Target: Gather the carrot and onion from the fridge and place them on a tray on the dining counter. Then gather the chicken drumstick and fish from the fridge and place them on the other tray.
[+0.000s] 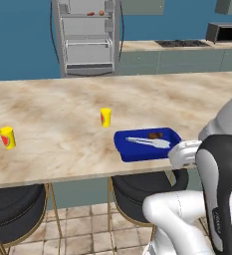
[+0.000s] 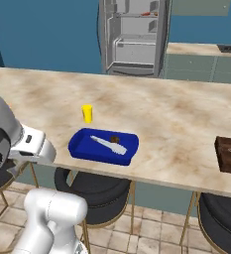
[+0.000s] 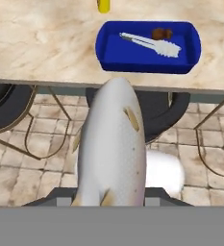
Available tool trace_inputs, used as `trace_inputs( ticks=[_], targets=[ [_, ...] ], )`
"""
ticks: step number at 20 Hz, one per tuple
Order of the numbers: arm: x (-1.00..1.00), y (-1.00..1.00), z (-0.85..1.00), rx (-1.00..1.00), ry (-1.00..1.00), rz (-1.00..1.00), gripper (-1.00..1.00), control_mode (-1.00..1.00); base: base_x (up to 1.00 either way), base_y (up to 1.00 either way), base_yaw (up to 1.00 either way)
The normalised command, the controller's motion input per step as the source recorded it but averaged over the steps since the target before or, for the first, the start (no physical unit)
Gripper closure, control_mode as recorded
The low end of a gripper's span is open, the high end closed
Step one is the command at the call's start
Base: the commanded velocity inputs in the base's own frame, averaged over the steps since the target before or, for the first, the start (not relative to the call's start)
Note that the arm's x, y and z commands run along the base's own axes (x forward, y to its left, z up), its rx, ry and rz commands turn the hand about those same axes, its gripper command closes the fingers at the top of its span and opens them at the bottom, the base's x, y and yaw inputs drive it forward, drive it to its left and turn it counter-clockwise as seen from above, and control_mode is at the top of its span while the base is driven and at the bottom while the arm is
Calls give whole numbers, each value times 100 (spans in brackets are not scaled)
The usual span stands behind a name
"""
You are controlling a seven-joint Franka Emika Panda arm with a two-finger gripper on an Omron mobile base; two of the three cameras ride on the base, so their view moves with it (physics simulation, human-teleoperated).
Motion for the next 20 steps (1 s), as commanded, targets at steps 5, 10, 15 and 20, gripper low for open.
trace_inputs(
  ticks=[5, 10, 15, 20],
  targets=[
    [100, 1, -1, 1, 2, -4, 100, -100, 0, 0, 0],
    [87, -2, -32, 5, -2, 15, 100, -100, 0, 0, 0],
    [59, -28, -42, 1, 3, 10, 100, -100, 0, 0, 0],
    [89, -17, -34, -2, 4, 1, 100, -100, 0, 0, 0]
  ],
)
